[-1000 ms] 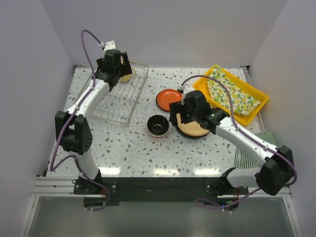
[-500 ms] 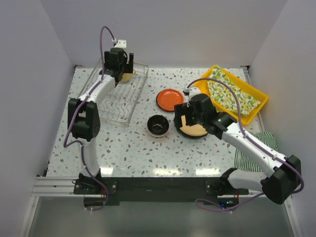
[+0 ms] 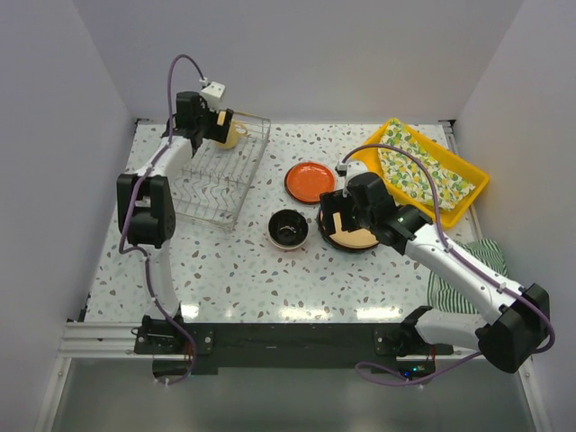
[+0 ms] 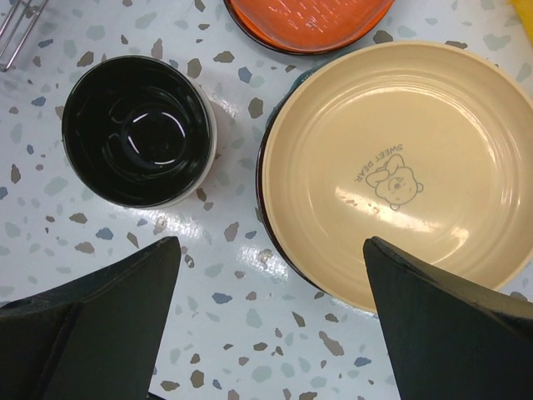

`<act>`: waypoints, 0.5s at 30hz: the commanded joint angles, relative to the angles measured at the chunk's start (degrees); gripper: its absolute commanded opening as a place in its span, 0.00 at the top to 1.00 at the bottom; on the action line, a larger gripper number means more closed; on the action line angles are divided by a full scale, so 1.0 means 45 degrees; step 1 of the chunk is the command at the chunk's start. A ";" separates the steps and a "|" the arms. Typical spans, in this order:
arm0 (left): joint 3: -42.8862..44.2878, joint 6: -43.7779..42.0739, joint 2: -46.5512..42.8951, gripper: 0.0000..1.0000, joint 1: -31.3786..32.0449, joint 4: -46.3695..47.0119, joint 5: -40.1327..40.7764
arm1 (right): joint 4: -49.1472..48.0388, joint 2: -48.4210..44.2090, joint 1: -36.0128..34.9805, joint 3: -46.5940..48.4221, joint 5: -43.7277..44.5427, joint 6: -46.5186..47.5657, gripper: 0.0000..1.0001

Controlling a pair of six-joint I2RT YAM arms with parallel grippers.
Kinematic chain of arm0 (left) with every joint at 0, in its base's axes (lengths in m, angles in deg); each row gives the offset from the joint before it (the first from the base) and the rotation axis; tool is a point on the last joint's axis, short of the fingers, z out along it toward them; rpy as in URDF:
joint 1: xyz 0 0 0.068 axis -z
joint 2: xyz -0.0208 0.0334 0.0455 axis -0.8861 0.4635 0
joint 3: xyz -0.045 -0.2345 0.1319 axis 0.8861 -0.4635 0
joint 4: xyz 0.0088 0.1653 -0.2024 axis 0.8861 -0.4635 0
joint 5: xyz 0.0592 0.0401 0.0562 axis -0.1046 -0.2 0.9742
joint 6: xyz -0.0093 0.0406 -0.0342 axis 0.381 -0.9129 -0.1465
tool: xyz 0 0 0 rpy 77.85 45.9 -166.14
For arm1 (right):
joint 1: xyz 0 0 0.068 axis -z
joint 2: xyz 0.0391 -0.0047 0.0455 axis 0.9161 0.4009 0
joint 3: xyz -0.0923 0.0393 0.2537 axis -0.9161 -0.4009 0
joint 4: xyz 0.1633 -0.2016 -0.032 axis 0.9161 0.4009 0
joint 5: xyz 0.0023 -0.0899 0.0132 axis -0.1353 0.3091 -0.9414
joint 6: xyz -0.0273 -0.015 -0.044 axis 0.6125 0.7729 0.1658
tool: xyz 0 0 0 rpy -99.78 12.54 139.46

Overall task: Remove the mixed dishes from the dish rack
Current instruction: Pick up the cup from the dish rack.

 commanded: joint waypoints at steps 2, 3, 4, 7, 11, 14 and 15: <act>0.0566 0.0069 0.0615 0.00 -0.0343 0.1839 -0.1833 | 0.0234 0.0058 -0.0027 0.0710 0.0169 0.0214 0.04; 0.0586 0.0361 0.0693 0.00 -0.0460 0.1919 -0.2124 | 0.0253 0.0058 -0.0046 0.0710 0.0170 0.0214 0.04; 0.0605 0.0480 0.0790 0.00 -0.0500 0.2036 -0.2243 | 0.0253 0.0058 -0.0046 0.0730 0.0170 0.0214 0.04; 0.0625 0.0656 0.1063 0.00 -0.0539 0.2465 -0.2381 | 0.0292 0.0039 -0.0027 0.0691 0.0286 0.0214 0.04; 0.0781 0.0968 0.1513 0.00 -0.0598 0.2680 -0.2615 | 0.0273 0.0000 -0.0046 0.0730 0.0404 0.0156 0.04; 0.0762 0.1397 0.1728 0.00 -0.0637 0.3051 -0.2655 | 0.0253 0.0058 -0.0046 0.0711 0.0365 0.0058 0.04; 0.0762 0.1496 0.1845 0.00 -0.0637 0.3149 -0.2674 | 0.0214 0.0058 -0.0046 0.0730 0.0346 0.0058 0.04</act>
